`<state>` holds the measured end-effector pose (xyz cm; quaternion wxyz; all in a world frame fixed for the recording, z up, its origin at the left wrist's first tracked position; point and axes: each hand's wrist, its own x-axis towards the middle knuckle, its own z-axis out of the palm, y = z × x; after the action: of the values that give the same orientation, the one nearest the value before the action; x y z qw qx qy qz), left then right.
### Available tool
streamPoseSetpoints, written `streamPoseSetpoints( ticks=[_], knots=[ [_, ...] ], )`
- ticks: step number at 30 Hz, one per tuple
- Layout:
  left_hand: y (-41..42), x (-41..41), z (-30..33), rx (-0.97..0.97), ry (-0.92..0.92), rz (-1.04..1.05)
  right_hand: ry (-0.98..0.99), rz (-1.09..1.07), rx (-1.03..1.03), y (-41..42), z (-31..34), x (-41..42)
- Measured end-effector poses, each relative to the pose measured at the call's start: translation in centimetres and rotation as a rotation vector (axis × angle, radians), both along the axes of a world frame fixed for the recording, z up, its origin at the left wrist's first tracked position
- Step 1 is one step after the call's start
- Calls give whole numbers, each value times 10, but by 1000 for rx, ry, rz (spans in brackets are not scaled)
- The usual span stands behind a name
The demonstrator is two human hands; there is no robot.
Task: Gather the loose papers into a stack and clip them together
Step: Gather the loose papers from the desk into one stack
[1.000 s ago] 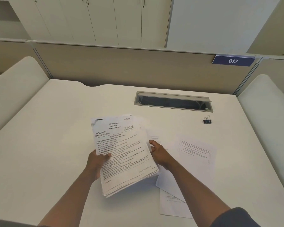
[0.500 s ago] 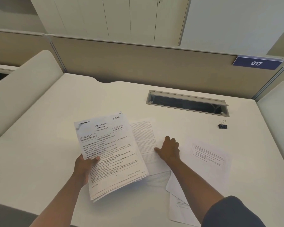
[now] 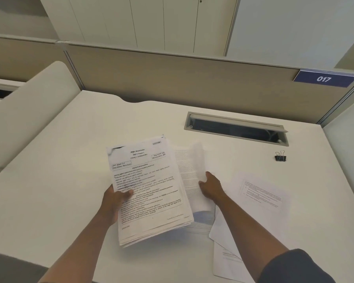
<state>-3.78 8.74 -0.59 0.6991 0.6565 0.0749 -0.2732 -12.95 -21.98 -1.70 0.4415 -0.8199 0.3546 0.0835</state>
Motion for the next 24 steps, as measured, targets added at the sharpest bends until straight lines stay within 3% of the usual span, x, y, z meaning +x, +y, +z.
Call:
streamPoseSetpoints(
  ticks=[4, 9, 13, 20, 24],
  knots=[
    [-17, -1, 7, -15, 23, -58, -121, 34, 256, 2, 6, -13],
    [-46, -5, 20, 19, -21, -144, -88, 44, 471, 4, 11, -26],
    [-72, -6, 24, 72, -56, -25, -174, -78, 642, 4, 21, -34],
    [-90, -18, 24, -24, 93, -42, -255, -101, 651, -6, 33, -50],
    [-96, -26, 27, 25, 24, 7, -290, -112, 610, -14, 36, -56]
  ],
)
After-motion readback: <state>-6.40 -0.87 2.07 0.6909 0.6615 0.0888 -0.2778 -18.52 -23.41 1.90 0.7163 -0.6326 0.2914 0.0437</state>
